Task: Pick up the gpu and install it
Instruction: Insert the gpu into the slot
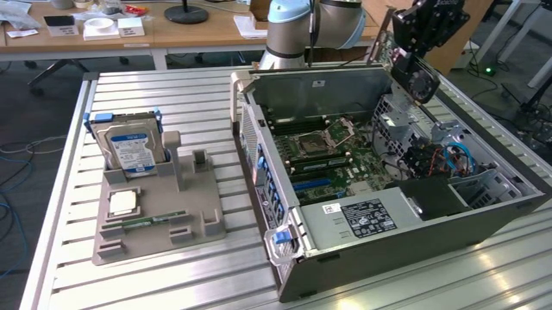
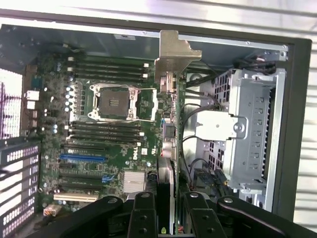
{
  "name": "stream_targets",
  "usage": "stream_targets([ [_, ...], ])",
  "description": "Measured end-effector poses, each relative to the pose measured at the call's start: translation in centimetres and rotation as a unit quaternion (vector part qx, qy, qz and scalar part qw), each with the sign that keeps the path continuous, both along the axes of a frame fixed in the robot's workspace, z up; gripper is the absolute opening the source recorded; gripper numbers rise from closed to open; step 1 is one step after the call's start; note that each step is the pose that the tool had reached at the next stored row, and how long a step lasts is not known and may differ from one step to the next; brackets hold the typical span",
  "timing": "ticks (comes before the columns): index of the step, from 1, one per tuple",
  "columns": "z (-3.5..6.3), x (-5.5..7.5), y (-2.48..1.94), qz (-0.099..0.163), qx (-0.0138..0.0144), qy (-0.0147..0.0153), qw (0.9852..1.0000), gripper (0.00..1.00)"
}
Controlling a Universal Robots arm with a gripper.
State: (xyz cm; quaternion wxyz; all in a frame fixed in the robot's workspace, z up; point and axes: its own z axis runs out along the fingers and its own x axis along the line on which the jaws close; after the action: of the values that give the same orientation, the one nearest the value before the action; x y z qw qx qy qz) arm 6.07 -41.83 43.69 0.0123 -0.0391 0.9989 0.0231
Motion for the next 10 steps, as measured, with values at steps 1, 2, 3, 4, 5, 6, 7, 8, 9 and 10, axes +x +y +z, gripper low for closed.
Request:
stream_targets([
  [1, 0.00, 0.00, 0.00, 0.008, 0.0000, 0.0000, 1.0000, 0.26],
  [2, -0.01, 0.00, 0.00, 0.017, 0.0000, 0.0000, 0.9999, 0.26],
  [3, -0.02, 0.00, 0.00, 0.026, -0.0001, 0.0000, 0.9997, 0.26],
  [4, -0.04, 0.00, 0.00, 0.034, 0.0000, 0.0000, 0.9994, 0.26],
  [5, -0.05, 0.00, 0.00, 0.042, 0.0000, 0.0000, 0.9991, 0.26],
  [6, -0.07, 0.00, 0.00, 0.050, 0.0000, 0.0000, 0.9987, 0.26],
  [7, -0.08, 0.00, 0.00, 0.059, 0.0000, 0.0000, 0.9982, 0.26],
  [8, -0.10, 0.00, 0.00, 0.068, 0.0000, 0.0000, 0.9977, 0.26],
  [9, -0.12, 0.00, 0.00, 0.078, 0.0000, 0.0000, 0.9970, 0.26],
  [10, -0.13, 0.00, 0.00, 0.087, 0.0000, 0.0000, 0.9962, 0.26],
])
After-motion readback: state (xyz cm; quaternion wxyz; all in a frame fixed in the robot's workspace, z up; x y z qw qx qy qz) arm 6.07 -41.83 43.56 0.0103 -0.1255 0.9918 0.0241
